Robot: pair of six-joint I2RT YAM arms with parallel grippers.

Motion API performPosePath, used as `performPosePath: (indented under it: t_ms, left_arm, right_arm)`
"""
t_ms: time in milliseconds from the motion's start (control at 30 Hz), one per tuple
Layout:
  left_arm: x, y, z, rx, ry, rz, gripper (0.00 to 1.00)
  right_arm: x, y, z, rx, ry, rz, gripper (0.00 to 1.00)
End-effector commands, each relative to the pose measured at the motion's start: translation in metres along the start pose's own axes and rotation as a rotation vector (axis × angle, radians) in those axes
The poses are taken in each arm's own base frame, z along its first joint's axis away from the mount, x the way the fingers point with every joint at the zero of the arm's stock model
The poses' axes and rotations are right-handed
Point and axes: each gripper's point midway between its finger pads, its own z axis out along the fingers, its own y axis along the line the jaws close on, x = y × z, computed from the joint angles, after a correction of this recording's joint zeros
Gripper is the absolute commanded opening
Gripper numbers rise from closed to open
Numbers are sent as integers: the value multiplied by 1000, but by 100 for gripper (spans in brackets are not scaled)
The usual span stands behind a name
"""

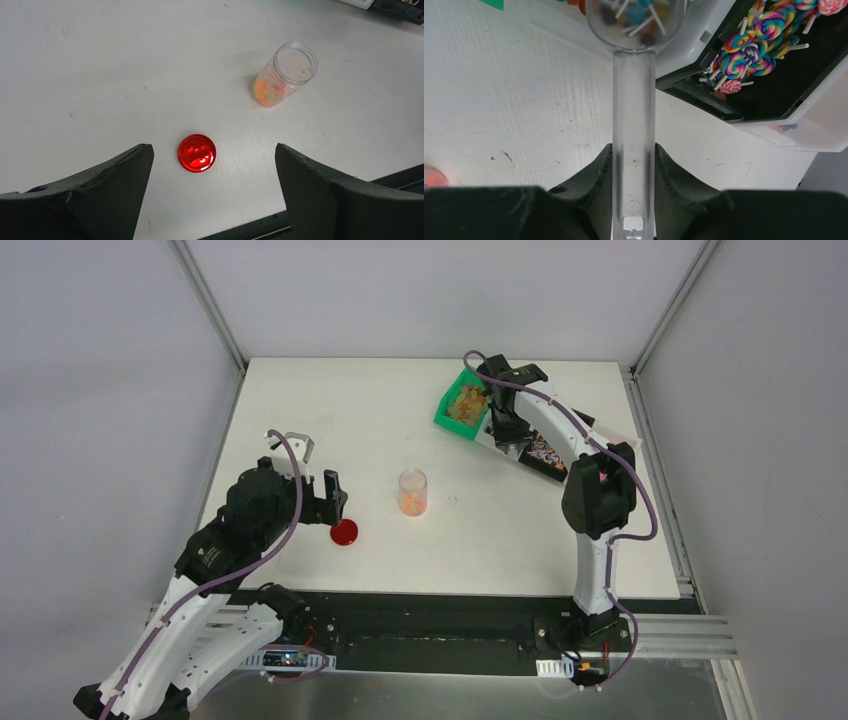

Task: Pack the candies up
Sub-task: Scoop the fake candies from the storage box.

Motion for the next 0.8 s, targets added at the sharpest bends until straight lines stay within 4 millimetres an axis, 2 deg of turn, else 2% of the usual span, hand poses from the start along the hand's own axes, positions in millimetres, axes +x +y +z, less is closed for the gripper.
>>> performPosePath:
  t_ms: [0,433,767]
  left_arm:
    - [-8,3,2,-16,-33,10,96]
    - [-7,5,3,-23,-32,10,96]
    - [-6,4,5,-24,-23,11,96]
  right_arm:
    - [8,12,-11,-81,2,23,0]
    - [15,13,1,-89,-55,56,0]
    - [15,13,0,-75,-122,78,0]
